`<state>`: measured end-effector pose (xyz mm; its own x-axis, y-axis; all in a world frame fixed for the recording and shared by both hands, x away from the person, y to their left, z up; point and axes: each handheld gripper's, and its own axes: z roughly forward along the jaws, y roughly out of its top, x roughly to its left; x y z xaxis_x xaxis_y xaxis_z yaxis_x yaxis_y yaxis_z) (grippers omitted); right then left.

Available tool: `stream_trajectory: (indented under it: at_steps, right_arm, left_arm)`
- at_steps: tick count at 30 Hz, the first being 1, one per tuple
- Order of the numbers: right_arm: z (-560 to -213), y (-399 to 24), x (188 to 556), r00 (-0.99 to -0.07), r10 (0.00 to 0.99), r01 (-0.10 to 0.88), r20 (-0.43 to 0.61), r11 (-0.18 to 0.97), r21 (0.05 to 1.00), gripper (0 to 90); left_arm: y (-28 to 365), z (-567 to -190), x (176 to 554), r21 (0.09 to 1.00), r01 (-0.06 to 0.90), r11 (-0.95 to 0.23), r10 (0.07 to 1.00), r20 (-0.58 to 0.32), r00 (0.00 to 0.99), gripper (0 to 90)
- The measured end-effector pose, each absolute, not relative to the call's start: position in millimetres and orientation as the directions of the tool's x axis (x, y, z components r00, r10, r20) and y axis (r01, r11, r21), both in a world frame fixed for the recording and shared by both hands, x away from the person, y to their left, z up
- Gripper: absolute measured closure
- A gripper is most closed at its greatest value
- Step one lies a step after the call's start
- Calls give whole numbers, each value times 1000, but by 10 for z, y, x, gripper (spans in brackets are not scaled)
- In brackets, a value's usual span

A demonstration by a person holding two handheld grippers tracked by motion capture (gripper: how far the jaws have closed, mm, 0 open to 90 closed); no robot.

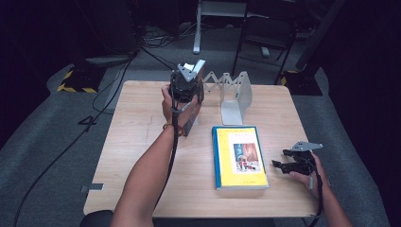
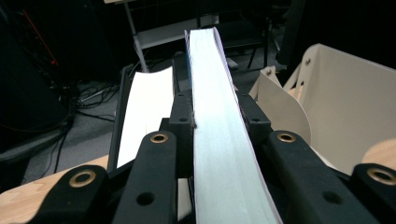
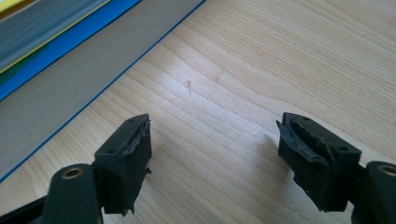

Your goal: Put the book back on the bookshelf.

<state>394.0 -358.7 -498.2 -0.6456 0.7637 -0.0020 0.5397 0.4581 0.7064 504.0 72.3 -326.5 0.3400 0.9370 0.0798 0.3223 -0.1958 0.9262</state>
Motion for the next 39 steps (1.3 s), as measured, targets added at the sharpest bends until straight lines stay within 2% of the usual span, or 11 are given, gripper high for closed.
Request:
stream_trajectory:
  at_steps: [12,21,39]
  right_arm:
    - [-4979,-3600,3939,-650,760,542,7,457,705,260]
    - [-4980,-3590,3938,-652,758,538,3,460,706,260]
    - [-4978,-3580,3937,-656,754,535,0,466,704,262]
  left_arm:
    - [666,-3143,5276,937,318,-143,957,50,285,724]
    - [656,-3260,5314,938,322,-130,964,43,263,719]
    - [688,-3295,5225,922,340,-183,949,77,304,686]
